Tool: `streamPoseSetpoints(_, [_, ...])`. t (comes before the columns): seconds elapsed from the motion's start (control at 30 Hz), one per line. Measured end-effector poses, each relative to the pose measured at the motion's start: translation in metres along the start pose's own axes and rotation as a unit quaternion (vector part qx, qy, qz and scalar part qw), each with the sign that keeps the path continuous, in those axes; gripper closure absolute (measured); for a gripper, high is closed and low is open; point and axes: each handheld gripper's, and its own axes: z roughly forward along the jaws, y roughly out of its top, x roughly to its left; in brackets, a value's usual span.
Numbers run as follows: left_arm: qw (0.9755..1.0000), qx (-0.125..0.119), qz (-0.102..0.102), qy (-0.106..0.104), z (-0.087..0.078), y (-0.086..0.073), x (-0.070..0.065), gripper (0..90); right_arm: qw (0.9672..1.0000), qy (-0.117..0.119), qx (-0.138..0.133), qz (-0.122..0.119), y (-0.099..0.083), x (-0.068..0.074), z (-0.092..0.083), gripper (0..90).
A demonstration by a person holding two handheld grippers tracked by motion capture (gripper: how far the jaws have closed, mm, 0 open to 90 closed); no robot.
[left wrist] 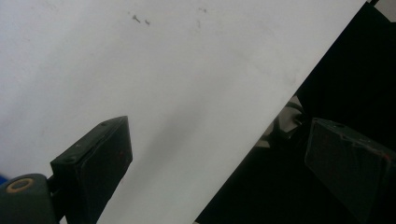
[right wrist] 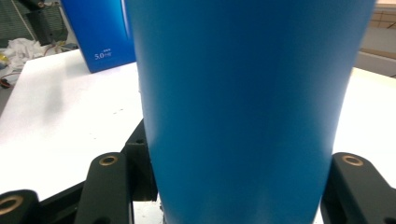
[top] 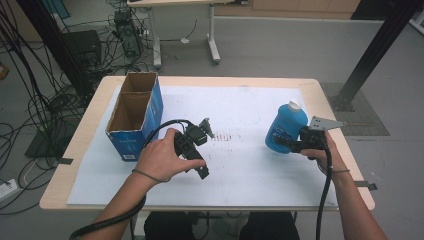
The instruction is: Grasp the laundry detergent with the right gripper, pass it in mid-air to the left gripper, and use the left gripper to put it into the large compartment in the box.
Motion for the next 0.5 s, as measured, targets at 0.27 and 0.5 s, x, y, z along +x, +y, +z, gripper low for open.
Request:
streamPoseSetpoints(0.27, [0.9999, -0.006, 0.015, 0.002, -0.014, 0.002, 0.002, 7.6, 0.9998, 0.016, 0.007, -0.007, 0.011, 0.002, -0.001, 41.3])
streamPoseSetpoints(0.5, [0.9995, -0.006, 0.032, 0.003, -0.024, 0.005, 0.003, 7.3, 0.9994, 0.031, 0.011, -0.012, 0.018, 0.003, 0.001, 41.3])
